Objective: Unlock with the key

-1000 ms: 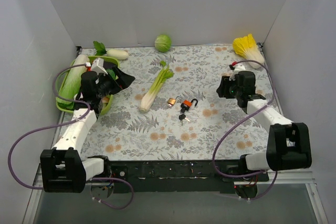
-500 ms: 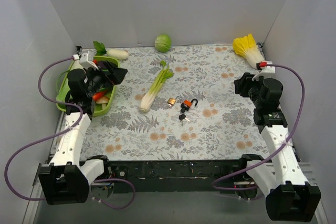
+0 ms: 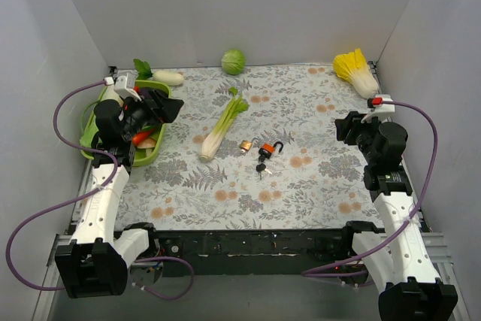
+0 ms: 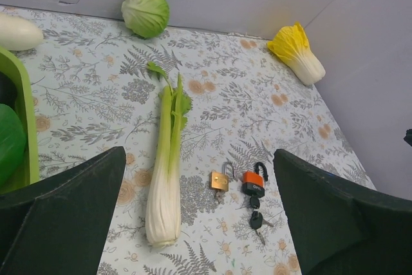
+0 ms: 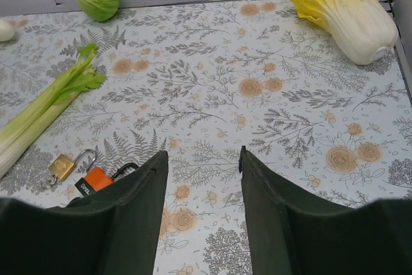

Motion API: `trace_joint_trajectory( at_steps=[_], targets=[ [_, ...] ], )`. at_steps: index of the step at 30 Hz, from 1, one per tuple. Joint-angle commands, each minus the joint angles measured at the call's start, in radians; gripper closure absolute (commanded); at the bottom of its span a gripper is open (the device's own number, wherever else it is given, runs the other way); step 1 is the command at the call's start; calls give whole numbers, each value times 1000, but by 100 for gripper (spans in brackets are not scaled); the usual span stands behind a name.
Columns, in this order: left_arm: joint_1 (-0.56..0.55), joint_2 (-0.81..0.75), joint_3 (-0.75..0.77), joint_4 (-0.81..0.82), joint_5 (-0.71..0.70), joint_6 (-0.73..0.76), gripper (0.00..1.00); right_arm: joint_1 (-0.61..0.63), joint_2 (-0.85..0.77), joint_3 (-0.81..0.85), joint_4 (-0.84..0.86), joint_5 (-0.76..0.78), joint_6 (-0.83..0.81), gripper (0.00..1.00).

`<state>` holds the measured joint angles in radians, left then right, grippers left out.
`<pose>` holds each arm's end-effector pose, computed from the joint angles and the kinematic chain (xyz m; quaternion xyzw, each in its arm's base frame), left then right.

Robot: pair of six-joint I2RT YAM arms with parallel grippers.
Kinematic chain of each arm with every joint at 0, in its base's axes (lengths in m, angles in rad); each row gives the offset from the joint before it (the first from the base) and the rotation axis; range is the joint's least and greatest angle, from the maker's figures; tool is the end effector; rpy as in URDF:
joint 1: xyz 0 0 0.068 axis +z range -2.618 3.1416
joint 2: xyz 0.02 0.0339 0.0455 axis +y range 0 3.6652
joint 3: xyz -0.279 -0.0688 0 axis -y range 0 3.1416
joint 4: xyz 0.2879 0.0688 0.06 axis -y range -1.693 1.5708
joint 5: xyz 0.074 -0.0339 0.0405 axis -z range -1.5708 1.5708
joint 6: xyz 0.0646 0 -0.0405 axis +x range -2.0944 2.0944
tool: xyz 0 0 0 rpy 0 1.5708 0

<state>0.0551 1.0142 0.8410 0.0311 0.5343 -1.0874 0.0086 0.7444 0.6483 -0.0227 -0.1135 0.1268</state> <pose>0.2962 -0.0166 0.3415 -0.2485 0.7065 -0.4853 0.4511 0.2443 0.0094 0.3183 0.0065 0.7476 0.0872 0.6584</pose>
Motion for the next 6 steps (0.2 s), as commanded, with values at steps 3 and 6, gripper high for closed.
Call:
trace_joint_trajectory(
  at_steps=[3, 6],
  targets=[
    [-1, -25, 20, 18, 24, 15, 2, 2, -14, -1, 63, -14, -23, 44],
    [0, -23, 21, 16, 15, 9, 2, 1, -17, -2, 63, -14, -24, 44]
  ],
)
